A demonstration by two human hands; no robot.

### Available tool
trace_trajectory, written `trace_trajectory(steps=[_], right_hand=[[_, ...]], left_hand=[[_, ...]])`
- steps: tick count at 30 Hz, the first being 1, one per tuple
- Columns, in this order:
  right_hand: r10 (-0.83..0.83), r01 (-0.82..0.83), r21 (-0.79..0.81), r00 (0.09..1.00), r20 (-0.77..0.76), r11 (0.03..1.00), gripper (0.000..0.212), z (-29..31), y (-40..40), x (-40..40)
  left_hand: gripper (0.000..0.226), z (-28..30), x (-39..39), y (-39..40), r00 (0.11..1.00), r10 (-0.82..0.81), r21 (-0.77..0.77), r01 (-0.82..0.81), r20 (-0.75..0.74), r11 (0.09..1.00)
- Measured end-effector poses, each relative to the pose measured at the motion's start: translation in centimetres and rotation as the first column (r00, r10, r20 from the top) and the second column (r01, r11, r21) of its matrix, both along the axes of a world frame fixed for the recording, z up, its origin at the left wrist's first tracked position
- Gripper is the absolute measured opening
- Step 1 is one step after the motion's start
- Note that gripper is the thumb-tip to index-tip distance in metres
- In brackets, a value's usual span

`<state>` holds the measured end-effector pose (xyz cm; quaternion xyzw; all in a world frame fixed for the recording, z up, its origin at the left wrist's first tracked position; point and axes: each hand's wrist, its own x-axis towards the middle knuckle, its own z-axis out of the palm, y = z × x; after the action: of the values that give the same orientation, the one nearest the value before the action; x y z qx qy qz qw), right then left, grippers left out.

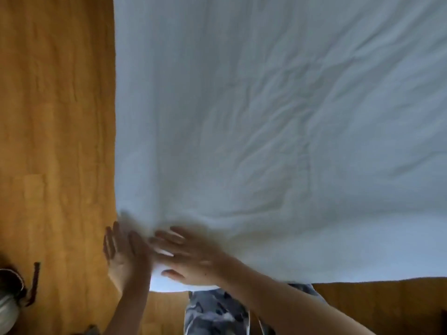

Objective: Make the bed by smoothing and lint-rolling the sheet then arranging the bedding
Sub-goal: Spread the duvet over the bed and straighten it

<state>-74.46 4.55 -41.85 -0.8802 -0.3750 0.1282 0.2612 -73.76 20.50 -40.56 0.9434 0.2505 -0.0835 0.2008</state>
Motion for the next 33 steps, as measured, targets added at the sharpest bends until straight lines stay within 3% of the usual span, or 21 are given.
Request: trace_trajectory(steps=[2, 4, 6, 8, 10, 13, 15, 17, 21, 22, 23, 26, 28, 30, 33], right_hand=[[-0.191, 0.186, 0.056, 0.976, 0.105, 0.981, 0.043, 0.8, -4.4, 4.4], [-0.456, 0.463, 0.025, 0.858, 0.238, 0.886, 0.045, 1.4, -10.8, 9.7], [-0.598, 0.655, -0.088, 0.73, 0.331, 0.75, 0.052, 1.6, -17.9, 15.2], [-0.652, 0.72, -0.249, 0.693, 0.308, 0.648, 0.061, 1.9, -23.4, 19.1], [-0.642, 0.693, -0.385, 0.716, 0.272, 0.61, 0.068, 0.7, -25.5, 19.5], [-0.5, 0.55, -0.422, 0.834, 0.235, 0.721, 0.066, -2.1, -23.7, 11.1], [-0.471, 0.498, -0.397, 0.865, 0.173, 0.77, 0.063, -2.6, -22.0, 2.5], [-0.42, 0.435, -0.379, 0.899, 0.128, 0.816, 0.066, -2.1, -21.8, -2.8], [-0.345, 0.334, -0.409, 0.937, 0.049, 0.849, 0.074, -0.6, -22.6, -5.9], [-0.319, 0.313, -0.375, 0.946, 0.046, 0.873, 0.073, -0.2, -22.9, -6.0], [-0.298, 0.305, -0.32, 0.952, 0.071, 0.897, 0.068, 0.2, -23.5, -5.6], [-0.404, 0.449, -0.142, 0.876, 0.263, 0.882, 0.048, 1.4, -27.4, -1.2], [-0.505, 0.585, -0.148, 0.782, 0.366, 0.798, 0.047, 2.0, -32.0, 5.5], [-0.535, 0.648, -0.258, 0.748, 0.392, 0.717, 0.056, 2.3, -37.6, 12.4], [-0.583, 0.653, -0.455, 0.753, 0.306, 0.605, 0.065, 0.8, -47.2, 17.9]], left_hand=[[0.052, 0.5, 3.4, -2.9, 0.99, -0.1, 0.02, 0.099, 0.102, 0.995], [0.052, 0.4, 7.3, -6.5, 0.934, -0.31, 0.048, 0.307, 0.175, 0.951], [0.052, 0.1, 10.6, -10.7, 0.825, -0.514, 0.101, 0.505, 0.235, 0.857], [0.052, -0.7, 13.2, -14.9, 0.701, -0.663, 0.132, 0.655, 0.264, 0.744], [0.052, -1.9, 14.0, -17.8, 0.571, -0.777, 0.172, 0.765, 0.267, 0.621], [0.054, -4.2, 9.9, -18.8, 0.327, -0.91, 0.178, 0.909, 0.256, 0.376], [0.061, -4.4, 4.6, -17.8, 0.19, -0.963, 0.127, 0.968, 0.19, 0.216], [0.068, -4.0, 0.7, -16.8, 0.096, -0.987, 0.073, 0.992, 0.13, 0.106], [0.081, -2.8, -1.2, -16.7, -0.095, -0.991, 0.062, 0.994, 0.098, -0.089], [0.08, -2.3, -0.7, -16.8, -0.103, -0.986, 0.017, 0.995, 0.134, -0.102], [0.076, -1.8, 0.3, -17.2, -0.047, -0.979, -0.032, 0.998, 0.198, -0.054], [0.06, -0.8, 5.3, -20.2, 0.252, -0.903, -0.027, 0.965, 0.349, 0.259], [0.055, -0.8, 10.9, -24.6, 0.345, -0.865, 0.109, 0.907, 0.365, 0.408], [0.06, -0.9, 16.2, -30.9, 0.333, -0.884, 0.188, 0.894, 0.327, 0.406], [0.065, -2.2, 20.7, -40.4, 0.349, -0.917, 0.185, 0.905, 0.194, 0.384]])
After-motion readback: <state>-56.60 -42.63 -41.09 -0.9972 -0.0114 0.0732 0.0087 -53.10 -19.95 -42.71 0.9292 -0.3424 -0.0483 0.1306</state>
